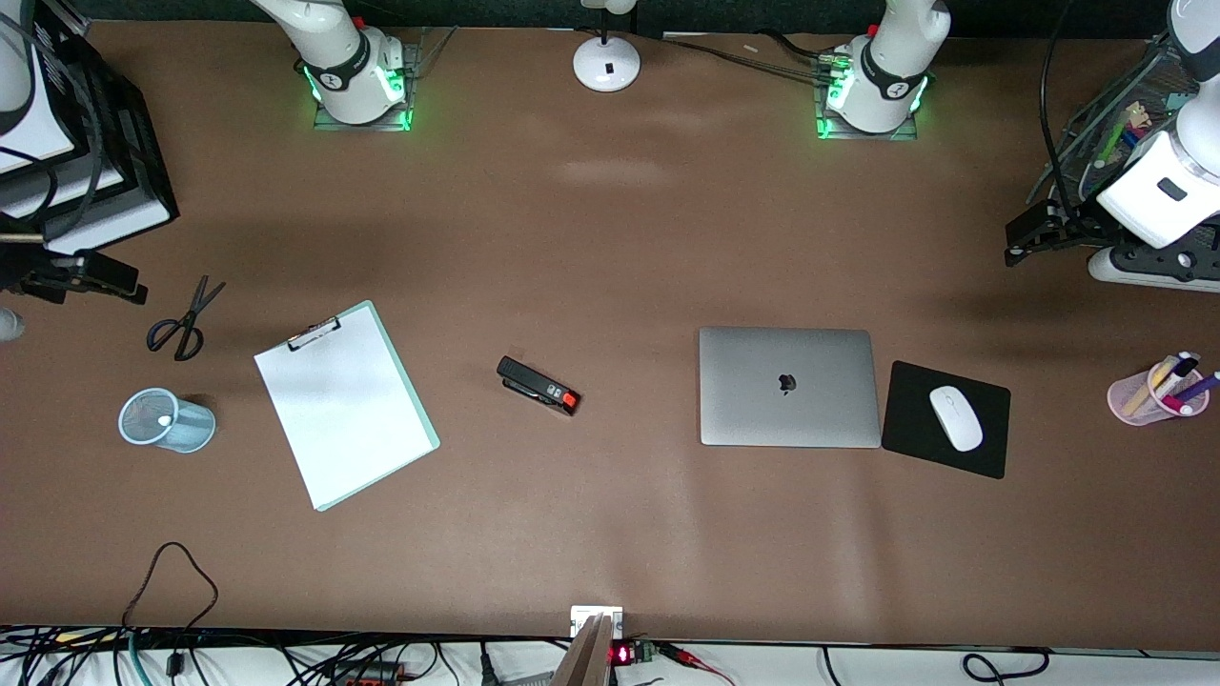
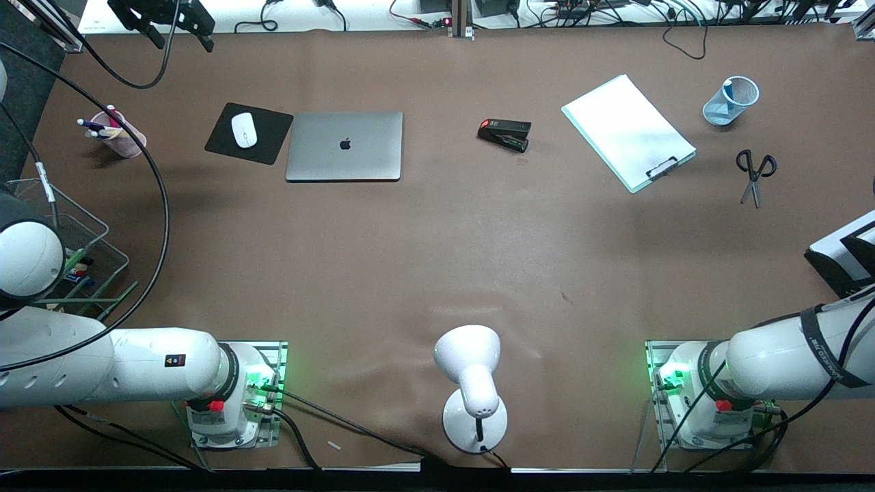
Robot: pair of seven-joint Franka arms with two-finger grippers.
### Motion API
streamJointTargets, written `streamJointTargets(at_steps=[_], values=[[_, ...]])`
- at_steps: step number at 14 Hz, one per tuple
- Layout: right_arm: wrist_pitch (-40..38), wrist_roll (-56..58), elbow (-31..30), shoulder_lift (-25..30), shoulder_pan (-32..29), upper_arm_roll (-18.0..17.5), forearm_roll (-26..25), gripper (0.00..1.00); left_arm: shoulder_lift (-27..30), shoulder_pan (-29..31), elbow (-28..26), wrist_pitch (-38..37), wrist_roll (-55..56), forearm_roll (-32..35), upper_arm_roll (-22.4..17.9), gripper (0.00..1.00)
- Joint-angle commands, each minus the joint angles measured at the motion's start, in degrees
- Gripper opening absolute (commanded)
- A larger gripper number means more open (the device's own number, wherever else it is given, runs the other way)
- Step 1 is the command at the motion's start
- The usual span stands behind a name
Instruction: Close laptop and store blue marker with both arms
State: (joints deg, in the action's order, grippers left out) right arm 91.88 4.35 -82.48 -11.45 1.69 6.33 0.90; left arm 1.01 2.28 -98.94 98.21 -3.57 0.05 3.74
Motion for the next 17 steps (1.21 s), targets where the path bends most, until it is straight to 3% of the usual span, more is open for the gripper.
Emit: streamJointTargets(at_steps=[1, 5, 17], values=[[0.0, -1.2, -3.1, 2.7, -0.2, -0.4, -0.1, 1.0, -0.3, 0.0, 0.9, -0.1, 0.3, 0.0, -0.1, 1.0], [1.8, -0.6, -8.1, 6.2, -0.4, -0.2, -0.6, 1.0, -0.3, 0.0, 0.9, -0.1, 0.3, 0.0, -0.1, 1.0], [-0.5, -1.1, -7.6, 7.0, -0.2, -0.3, -0.5, 1.0, -0.3, 0.0, 0.9, -0.6, 0.3, -0.1, -0.1, 1.0]])
